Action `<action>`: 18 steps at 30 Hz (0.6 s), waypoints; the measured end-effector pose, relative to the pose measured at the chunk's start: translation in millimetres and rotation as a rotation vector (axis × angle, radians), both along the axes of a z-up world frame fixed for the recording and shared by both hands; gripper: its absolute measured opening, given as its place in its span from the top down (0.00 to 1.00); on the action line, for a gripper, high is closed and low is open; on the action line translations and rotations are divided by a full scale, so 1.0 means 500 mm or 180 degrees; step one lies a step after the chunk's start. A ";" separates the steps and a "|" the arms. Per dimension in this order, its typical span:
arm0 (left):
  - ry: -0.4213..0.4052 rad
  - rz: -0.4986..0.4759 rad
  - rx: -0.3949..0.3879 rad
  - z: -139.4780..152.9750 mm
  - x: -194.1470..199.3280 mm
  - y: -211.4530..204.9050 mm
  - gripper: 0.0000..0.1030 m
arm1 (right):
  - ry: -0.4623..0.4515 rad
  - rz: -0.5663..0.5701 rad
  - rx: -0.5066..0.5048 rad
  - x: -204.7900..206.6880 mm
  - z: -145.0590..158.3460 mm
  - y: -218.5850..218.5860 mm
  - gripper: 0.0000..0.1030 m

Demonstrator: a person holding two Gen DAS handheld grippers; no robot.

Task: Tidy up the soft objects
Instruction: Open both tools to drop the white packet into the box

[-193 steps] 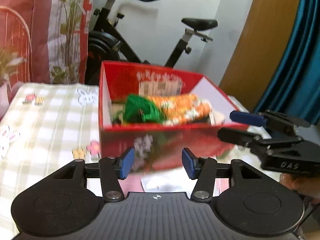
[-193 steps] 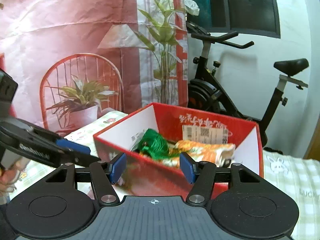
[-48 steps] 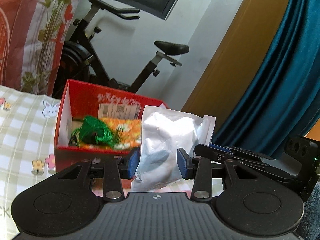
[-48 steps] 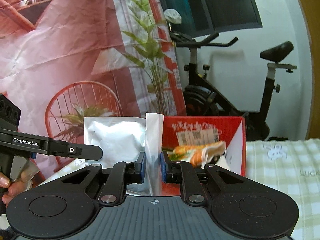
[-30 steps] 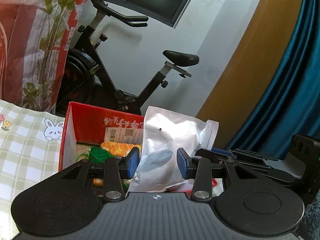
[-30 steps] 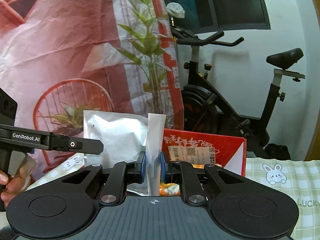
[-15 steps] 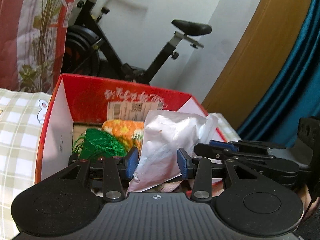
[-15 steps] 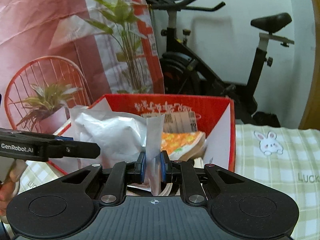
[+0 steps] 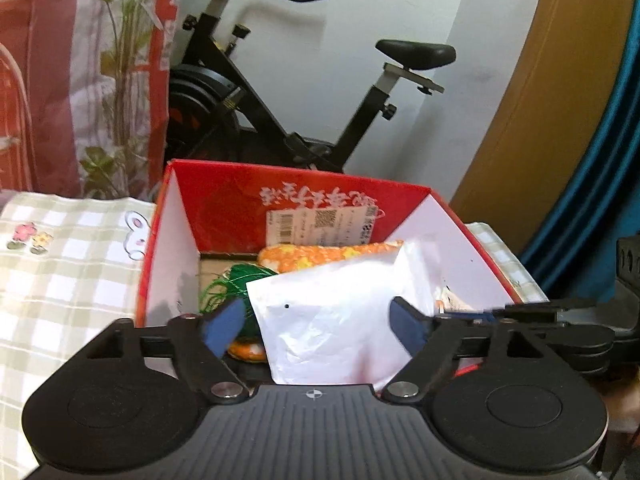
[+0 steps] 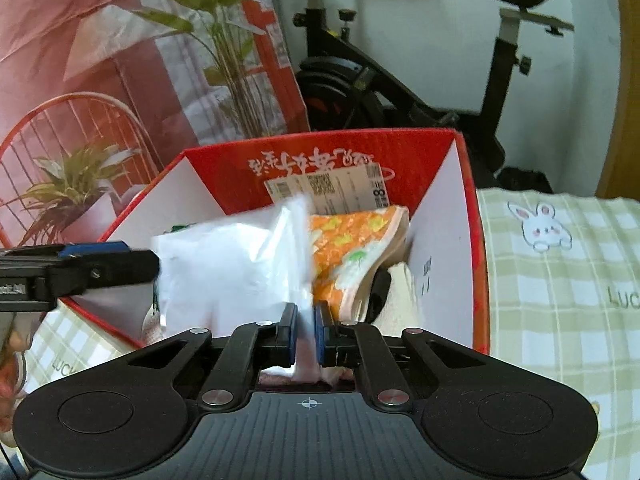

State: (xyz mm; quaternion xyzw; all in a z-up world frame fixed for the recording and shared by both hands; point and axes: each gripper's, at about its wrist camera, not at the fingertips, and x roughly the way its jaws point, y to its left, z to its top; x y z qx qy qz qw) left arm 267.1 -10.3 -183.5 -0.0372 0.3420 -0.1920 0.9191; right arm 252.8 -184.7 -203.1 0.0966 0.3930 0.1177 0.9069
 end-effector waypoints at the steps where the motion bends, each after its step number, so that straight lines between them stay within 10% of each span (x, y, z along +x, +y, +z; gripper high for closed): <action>1: -0.0028 0.0019 0.0016 0.004 -0.002 0.001 0.14 | 0.0016 -0.0010 -0.0006 -0.003 -0.001 0.003 0.92; 10: -0.0125 0.0113 0.0192 0.025 -0.027 0.012 0.06 | -0.0112 -0.0049 -0.0226 -0.034 0.022 0.020 0.78; 18: -0.0196 0.0203 0.0333 0.039 -0.087 0.033 0.02 | -0.0395 -0.0063 -0.0424 -0.093 0.057 0.022 0.26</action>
